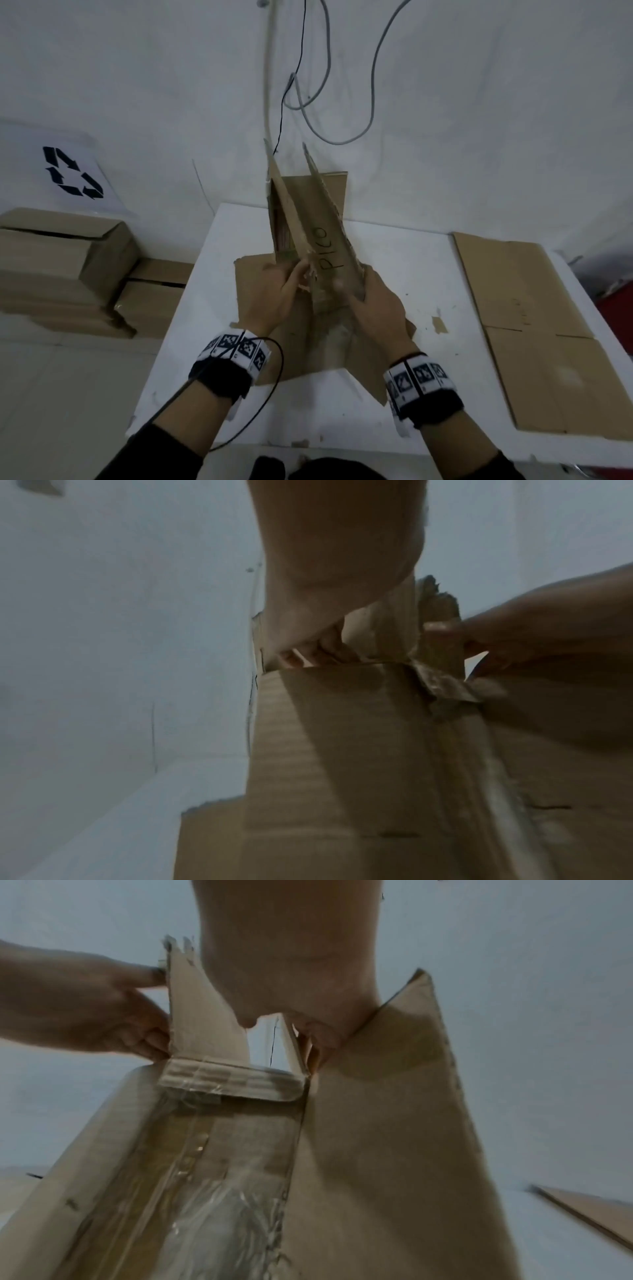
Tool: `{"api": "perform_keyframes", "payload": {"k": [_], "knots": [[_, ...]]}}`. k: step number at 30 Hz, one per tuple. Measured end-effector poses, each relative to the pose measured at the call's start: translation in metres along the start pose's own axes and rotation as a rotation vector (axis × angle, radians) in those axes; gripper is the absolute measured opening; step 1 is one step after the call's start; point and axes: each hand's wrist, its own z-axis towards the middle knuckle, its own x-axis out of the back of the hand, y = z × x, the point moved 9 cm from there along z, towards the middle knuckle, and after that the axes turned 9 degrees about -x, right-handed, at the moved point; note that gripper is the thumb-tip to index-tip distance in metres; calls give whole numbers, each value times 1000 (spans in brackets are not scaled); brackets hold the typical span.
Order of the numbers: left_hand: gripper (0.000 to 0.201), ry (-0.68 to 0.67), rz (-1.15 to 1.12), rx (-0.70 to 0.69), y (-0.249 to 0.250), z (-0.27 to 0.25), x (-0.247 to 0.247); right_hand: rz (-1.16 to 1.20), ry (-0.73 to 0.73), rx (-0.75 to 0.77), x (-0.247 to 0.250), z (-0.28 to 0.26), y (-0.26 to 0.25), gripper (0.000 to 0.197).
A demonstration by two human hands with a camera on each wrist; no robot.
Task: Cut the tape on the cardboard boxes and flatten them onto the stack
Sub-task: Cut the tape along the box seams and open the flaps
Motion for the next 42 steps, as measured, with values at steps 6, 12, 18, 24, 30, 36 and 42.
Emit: {"api": "perform_keyframes", "payload": {"k": [6,12,18,24,30,36,42], "knots": [[36,0,-198,179,-43,-21,-27,9,-54,-103,-15,59,12,53],[27,17,136,395,-95,-30,-20,-477,-331,-420,-54,63,43,43],[30,-219,277,589,-136,-75,-47,-491,-216,-421,-112,43,100,45],[44,-333,585,407,-111,-142,-63,-398,149,-288,-132,-16,144,54],[55,-519,538,117,-111,-213,-104,-203,-81,122,-197,-104,112,53],[57,-582,588,-24,-110,-203,-108,-292,-60,80,-209,-100,119,59],[57,-582,569,39,-115,-200,-108,-203,-45,69,-204,-99,119,56]]}}
